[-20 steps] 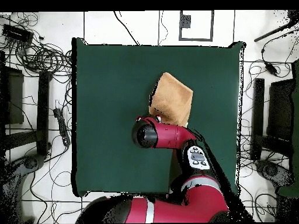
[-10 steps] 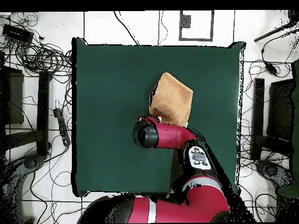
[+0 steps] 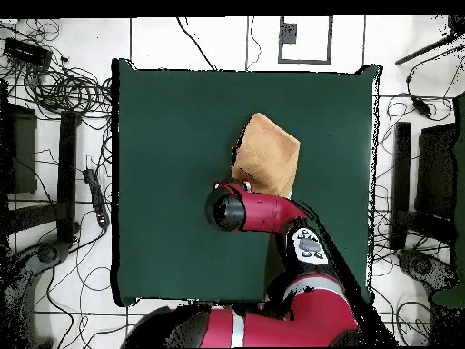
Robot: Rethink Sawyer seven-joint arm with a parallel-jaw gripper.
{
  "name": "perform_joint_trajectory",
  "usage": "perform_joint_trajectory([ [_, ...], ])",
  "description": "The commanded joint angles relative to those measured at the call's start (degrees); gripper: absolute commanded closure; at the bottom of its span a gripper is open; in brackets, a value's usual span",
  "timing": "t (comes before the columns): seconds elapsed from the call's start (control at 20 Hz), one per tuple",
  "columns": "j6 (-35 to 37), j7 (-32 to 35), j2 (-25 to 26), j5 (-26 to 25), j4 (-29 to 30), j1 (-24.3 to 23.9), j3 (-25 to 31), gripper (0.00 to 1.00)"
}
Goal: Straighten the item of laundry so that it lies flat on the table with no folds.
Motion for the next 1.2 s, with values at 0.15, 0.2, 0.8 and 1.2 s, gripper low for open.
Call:
perform_joint_trajectory([
  [0.15, 0.59, 11.84, 0.3, 3.73, 4.24, 0.25, 9.58, 1.0],
  [0.2, 0.47, 11.88, 0.34, 3.79, 4.32, 0.24, 9.64, 1.0],
  [0.8, -1.03, 12.92, 1.62, 4.72, 5.02, 0.94, 10.43, 1.0],
  [1.2, -1.29, 13.42, 2.85, 5.38, 4.05, 2.67, 10.34, 1.0],
])
